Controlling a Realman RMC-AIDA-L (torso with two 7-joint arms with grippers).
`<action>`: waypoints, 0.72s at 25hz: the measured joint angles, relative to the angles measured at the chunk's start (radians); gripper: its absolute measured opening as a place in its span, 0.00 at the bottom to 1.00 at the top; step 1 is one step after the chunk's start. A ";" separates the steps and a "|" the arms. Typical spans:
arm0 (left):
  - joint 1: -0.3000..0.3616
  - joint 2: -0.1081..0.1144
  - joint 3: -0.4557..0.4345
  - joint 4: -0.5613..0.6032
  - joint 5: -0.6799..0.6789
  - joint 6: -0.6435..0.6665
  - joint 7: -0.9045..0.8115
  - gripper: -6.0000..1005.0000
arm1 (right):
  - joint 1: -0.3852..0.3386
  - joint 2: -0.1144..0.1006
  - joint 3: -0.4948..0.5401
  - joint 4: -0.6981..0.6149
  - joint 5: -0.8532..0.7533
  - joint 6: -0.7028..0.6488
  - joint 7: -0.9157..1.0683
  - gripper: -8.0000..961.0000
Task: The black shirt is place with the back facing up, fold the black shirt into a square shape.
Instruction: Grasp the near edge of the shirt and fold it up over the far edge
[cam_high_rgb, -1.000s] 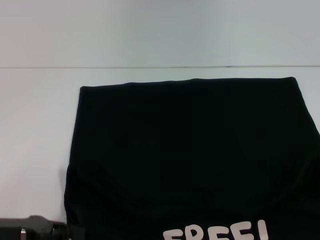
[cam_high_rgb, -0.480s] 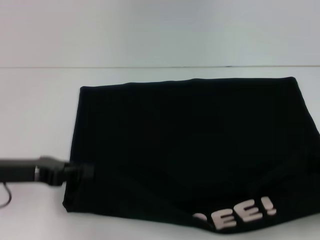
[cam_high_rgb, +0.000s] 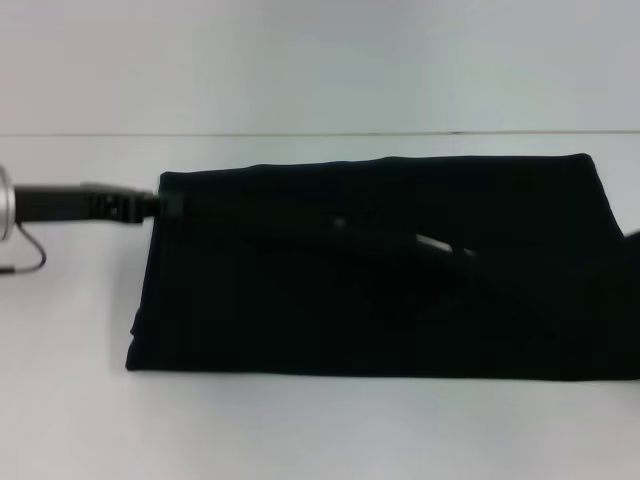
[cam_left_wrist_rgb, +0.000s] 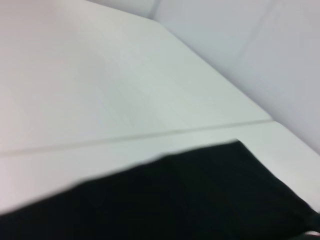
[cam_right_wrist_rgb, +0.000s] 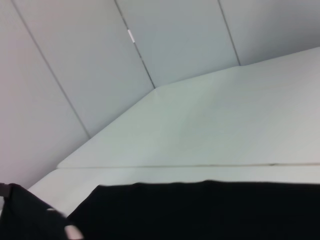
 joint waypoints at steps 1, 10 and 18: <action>-0.012 0.008 0.002 -0.016 0.000 -0.027 -0.004 0.02 | 0.017 -0.001 -0.002 0.015 -0.001 0.029 0.002 0.04; -0.064 0.012 0.119 -0.081 0.007 -0.340 -0.036 0.02 | 0.163 0.015 -0.042 0.130 -0.005 0.343 0.008 0.04; -0.081 0.004 0.188 -0.102 0.001 -0.436 -0.034 0.02 | 0.244 0.031 -0.071 0.153 -0.004 0.538 0.065 0.04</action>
